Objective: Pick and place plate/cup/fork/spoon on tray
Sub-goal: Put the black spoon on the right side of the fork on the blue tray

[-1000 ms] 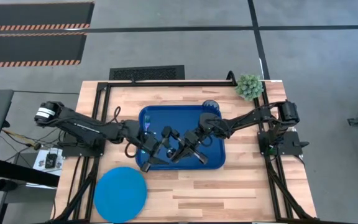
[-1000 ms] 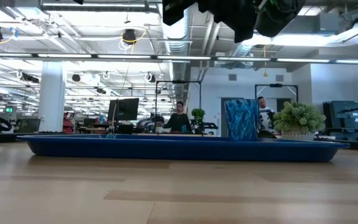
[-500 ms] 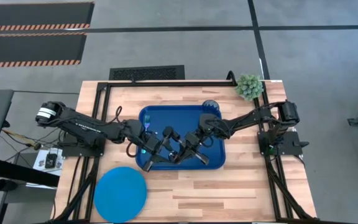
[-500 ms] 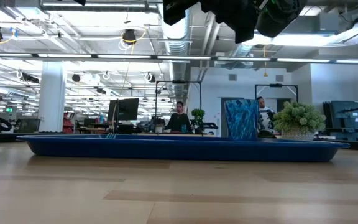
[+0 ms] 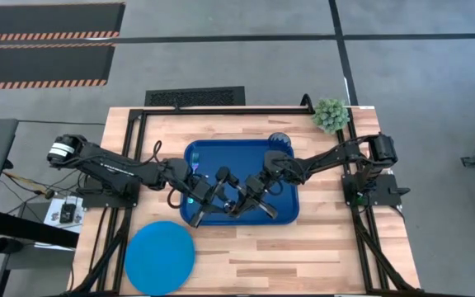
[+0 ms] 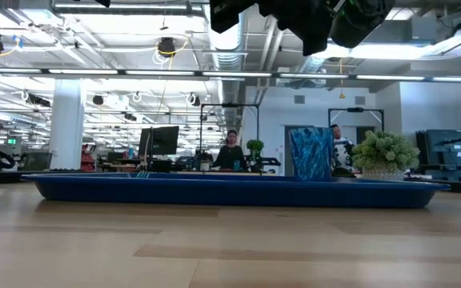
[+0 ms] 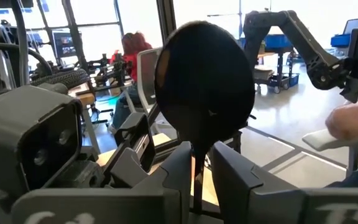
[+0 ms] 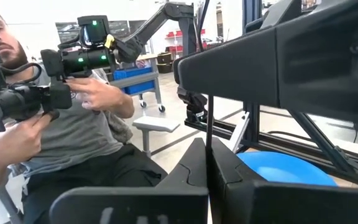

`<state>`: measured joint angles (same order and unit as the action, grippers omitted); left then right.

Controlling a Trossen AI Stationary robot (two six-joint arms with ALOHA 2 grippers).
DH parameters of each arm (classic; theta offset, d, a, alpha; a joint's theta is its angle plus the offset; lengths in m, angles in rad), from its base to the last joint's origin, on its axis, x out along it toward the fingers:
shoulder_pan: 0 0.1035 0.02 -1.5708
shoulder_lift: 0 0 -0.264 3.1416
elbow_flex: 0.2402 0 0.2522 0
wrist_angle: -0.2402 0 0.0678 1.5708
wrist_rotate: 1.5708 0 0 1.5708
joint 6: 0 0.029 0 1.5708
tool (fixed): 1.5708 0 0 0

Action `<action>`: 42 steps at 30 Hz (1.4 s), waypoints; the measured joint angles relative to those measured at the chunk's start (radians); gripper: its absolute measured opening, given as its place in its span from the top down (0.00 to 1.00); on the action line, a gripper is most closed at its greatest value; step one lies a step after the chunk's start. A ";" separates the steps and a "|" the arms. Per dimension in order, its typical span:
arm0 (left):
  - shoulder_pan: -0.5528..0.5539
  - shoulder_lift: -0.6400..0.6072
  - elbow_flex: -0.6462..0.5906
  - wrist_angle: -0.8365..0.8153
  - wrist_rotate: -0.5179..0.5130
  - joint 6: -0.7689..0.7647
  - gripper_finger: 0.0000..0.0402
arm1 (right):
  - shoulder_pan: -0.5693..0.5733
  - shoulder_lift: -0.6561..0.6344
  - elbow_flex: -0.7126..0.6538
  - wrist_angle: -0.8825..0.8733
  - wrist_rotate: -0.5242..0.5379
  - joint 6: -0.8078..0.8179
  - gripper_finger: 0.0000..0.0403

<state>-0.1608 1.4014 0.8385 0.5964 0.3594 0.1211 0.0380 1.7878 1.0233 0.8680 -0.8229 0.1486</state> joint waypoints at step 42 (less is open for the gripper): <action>-0.095 -0.351 -0.001 -0.564 -0.508 -0.109 1.00 | -0.059 -0.103 0.000 -0.536 0.364 -0.141 0.91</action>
<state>-0.2553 1.0505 0.8375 0.0326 -0.1489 0.0123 -0.0210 1.6850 1.0237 0.3324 -0.4585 0.0074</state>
